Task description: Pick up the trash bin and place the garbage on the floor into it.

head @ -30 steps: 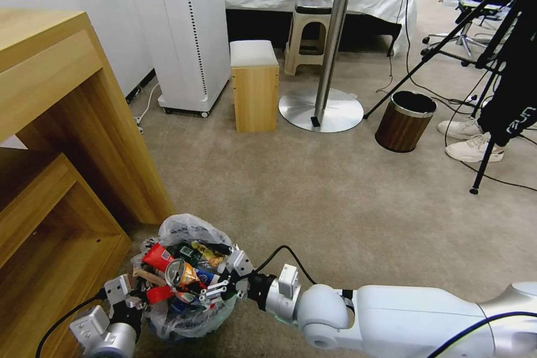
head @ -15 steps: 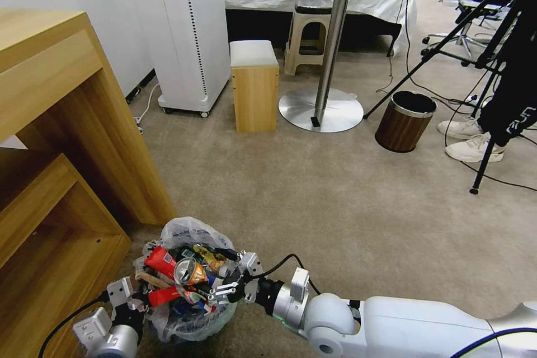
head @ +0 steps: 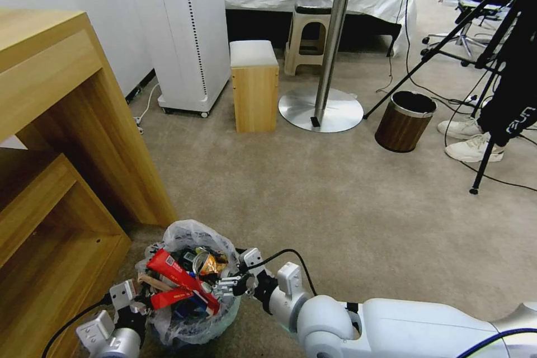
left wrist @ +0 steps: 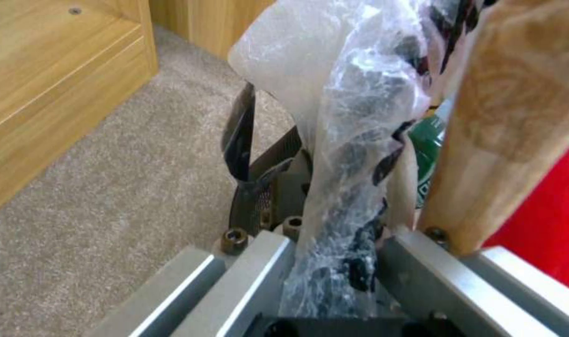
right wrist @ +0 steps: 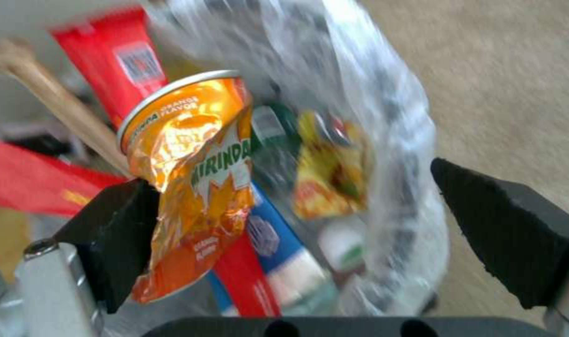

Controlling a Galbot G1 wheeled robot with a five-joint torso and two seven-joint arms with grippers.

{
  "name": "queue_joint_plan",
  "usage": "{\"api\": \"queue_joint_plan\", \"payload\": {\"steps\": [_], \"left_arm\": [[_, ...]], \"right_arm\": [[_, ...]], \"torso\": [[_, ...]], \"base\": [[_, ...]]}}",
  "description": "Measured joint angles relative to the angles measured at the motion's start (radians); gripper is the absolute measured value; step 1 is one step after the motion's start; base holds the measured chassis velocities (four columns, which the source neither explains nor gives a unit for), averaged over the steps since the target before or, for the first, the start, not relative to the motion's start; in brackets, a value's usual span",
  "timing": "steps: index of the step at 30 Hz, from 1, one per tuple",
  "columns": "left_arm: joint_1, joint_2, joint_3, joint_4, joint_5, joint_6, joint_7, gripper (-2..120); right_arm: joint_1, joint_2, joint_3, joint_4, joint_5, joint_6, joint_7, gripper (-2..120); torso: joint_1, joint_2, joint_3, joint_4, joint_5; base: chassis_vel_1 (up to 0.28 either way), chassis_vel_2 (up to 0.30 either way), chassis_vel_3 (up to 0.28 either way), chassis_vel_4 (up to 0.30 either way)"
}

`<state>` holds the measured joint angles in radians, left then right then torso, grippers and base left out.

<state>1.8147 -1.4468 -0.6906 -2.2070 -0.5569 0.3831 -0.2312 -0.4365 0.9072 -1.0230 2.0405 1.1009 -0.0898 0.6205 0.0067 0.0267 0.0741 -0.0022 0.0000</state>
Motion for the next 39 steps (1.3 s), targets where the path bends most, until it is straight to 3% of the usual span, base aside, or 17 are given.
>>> {"api": "queue_joint_plan", "payload": {"steps": [3,8,15,24,30,36,39], "left_arm": [[0.003,0.000,0.000,-0.001,0.001,-0.001,0.001,0],[0.003,-0.001,0.000,-0.001,0.002,-0.003,0.001,0],[0.001,-0.001,0.004,0.004,0.005,-0.003,0.002,0],[-0.003,0.001,0.005,0.009,0.005,-0.004,0.002,0],[-0.006,-0.005,0.014,0.011,0.008,-0.004,0.004,0],[0.001,-0.004,0.009,0.000,0.008,-0.004,0.005,0],[0.004,-0.004,0.005,-0.004,0.007,-0.005,0.005,0]], "right_arm": [[0.011,0.014,-0.001,0.014,0.033,-0.094,0.101,100],[0.022,0.023,0.003,0.014,0.046,-0.096,0.085,100],[0.031,0.031,0.040,0.072,0.189,-0.234,0.209,100],[0.019,0.025,0.040,0.047,0.163,-0.226,0.222,100],[0.025,0.045,0.040,0.034,0.099,-0.157,0.139,100],[0.041,0.054,0.025,0.029,0.083,-0.148,0.111,100],[0.040,0.061,0.019,0.013,0.031,-0.085,0.063,100]], "torso": [[0.000,0.000,0.000,0.0000,-0.0001],[0.000,0.000,0.000,0.0000,0.0000],[0.000,0.000,0.000,0.0000,-0.0001],[0.000,0.000,0.000,0.0000,0.0000],[0.000,0.000,0.000,0.0000,-0.0001],[0.000,0.000,0.000,0.0000,-0.0001],[0.000,0.000,0.000,0.0000,-0.0001]], "base": [[0.000,0.000,0.000,0.000],[0.000,0.000,0.000,0.000],[0.000,0.000,0.000,0.000],[0.000,0.000,0.000,0.000],[0.000,0.000,0.000,0.000],[0.000,0.000,0.000,0.000],[0.000,0.000,0.000,0.000]]}}
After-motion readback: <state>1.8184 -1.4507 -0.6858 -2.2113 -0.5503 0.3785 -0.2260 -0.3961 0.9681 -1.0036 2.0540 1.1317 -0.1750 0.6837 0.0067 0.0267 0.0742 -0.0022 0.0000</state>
